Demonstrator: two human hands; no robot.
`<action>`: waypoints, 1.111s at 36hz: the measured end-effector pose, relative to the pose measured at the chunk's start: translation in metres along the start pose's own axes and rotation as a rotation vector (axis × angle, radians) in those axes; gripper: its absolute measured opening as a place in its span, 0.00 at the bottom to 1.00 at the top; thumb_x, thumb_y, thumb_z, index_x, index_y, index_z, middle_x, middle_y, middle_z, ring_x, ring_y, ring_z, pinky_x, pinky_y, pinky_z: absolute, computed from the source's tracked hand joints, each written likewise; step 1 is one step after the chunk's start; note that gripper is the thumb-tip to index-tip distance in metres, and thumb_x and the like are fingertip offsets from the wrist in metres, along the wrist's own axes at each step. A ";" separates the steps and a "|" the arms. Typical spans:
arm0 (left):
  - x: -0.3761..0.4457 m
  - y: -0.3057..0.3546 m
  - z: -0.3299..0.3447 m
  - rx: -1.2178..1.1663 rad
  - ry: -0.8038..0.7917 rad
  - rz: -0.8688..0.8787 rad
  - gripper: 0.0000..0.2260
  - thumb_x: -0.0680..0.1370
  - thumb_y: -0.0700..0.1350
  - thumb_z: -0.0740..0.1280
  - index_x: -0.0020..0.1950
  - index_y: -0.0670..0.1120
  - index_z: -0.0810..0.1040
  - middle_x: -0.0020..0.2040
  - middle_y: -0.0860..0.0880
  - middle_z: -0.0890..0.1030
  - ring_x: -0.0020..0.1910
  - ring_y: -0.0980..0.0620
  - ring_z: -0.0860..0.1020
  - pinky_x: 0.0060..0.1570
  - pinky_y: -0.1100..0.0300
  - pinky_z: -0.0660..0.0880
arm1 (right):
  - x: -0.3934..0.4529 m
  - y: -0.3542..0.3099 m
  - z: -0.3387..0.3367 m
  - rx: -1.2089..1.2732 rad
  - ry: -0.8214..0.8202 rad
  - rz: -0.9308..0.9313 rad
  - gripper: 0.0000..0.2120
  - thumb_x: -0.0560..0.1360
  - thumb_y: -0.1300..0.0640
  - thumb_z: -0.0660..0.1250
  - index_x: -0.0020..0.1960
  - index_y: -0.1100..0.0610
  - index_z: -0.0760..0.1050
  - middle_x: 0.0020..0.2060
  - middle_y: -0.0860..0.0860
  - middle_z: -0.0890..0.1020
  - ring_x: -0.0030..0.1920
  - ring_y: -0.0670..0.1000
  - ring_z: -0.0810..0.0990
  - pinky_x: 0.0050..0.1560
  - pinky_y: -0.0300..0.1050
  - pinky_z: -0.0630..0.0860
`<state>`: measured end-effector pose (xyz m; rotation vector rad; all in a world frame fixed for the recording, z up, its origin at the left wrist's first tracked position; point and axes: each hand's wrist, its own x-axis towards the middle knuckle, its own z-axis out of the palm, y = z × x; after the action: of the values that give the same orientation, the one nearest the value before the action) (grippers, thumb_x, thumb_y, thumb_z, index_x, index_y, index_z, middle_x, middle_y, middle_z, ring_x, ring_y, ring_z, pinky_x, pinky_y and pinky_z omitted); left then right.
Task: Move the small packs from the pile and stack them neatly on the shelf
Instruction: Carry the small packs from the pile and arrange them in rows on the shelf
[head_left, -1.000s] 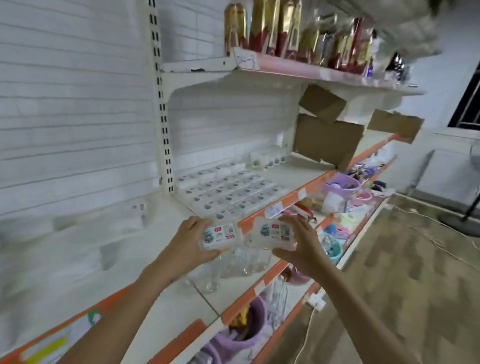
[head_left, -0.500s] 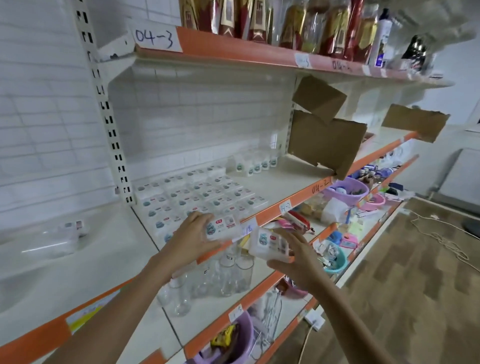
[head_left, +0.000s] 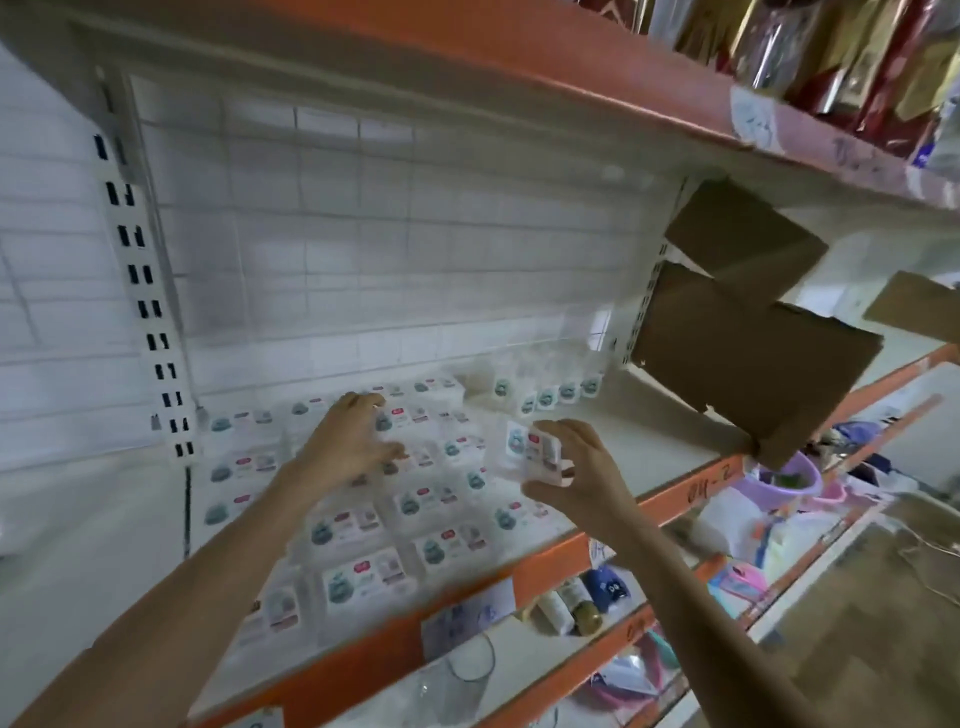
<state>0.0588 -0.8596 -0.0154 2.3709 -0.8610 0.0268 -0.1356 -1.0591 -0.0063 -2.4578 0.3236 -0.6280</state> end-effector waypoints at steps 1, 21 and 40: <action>0.004 -0.003 0.001 0.002 -0.004 -0.022 0.33 0.71 0.52 0.73 0.71 0.43 0.64 0.69 0.44 0.66 0.67 0.47 0.66 0.64 0.58 0.63 | 0.008 0.004 0.002 0.008 -0.007 -0.014 0.32 0.65 0.59 0.77 0.67 0.55 0.70 0.62 0.52 0.69 0.58 0.49 0.71 0.57 0.44 0.74; 0.020 -0.012 0.026 0.080 0.067 -0.171 0.32 0.73 0.52 0.70 0.72 0.43 0.62 0.65 0.44 0.62 0.61 0.49 0.67 0.57 0.66 0.62 | 0.142 0.023 0.053 -0.146 -0.398 -0.109 0.33 0.70 0.58 0.71 0.71 0.54 0.62 0.69 0.52 0.67 0.66 0.53 0.68 0.62 0.43 0.67; 0.023 0.002 0.033 0.125 0.080 -0.343 0.30 0.74 0.48 0.69 0.72 0.42 0.62 0.68 0.44 0.62 0.66 0.48 0.65 0.63 0.63 0.60 | 0.155 0.046 0.079 0.001 -0.408 -0.157 0.26 0.73 0.51 0.69 0.68 0.58 0.67 0.66 0.52 0.64 0.65 0.50 0.67 0.61 0.35 0.63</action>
<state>0.0696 -0.8924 -0.0366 2.5856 -0.4181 0.0372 0.0330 -1.1140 -0.0343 -2.5516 -0.0315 -0.1764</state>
